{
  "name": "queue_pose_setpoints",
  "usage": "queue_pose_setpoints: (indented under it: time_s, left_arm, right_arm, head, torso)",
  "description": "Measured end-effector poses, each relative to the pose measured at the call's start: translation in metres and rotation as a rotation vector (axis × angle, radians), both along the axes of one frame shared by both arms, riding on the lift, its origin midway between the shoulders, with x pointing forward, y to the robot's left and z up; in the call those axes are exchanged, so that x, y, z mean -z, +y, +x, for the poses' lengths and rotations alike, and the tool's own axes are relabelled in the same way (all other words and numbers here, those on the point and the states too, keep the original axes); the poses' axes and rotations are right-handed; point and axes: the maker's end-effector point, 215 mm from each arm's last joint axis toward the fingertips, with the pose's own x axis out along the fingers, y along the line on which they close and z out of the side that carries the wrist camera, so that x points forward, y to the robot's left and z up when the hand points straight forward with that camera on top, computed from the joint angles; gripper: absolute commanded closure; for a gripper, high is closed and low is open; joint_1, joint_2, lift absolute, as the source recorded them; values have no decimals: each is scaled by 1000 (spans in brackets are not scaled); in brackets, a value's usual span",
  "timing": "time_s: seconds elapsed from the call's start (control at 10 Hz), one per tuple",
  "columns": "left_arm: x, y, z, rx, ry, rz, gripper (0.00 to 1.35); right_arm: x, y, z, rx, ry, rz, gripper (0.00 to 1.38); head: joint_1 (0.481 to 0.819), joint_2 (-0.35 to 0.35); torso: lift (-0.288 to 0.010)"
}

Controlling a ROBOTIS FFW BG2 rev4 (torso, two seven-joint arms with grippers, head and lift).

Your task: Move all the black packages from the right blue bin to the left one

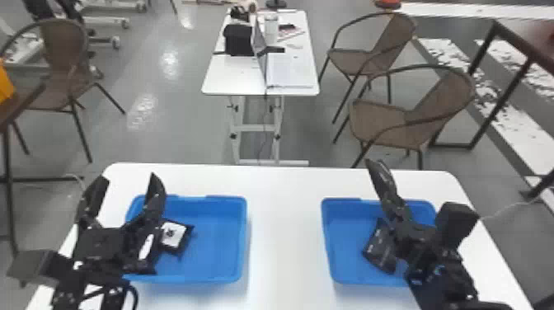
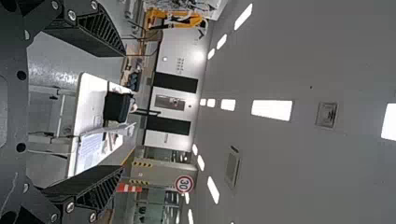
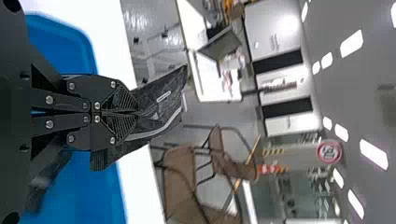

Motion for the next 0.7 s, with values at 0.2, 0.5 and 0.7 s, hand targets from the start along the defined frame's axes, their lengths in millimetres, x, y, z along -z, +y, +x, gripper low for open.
queue_pose_setpoints:
  time_s: [0.2,0.5,0.7]
  left_arm:
    - [0,-10,9,26,24,-51,179]
    - [-2,-47,29,119,78,-192,179]
    - [-10,-66,40,185,90,-213,179]
  right_arm:
    - [-54,64,25,-205,-89,-30,1237]
    - [-102,157,46,-424,-168,-11,1237]
    - [-112,218,47,-558,-180,19,1239]
  head:
    - [695,57]
    - [695,116]
    - [695,147]
  torso:
    - [0]
    - [0]
    - [0]
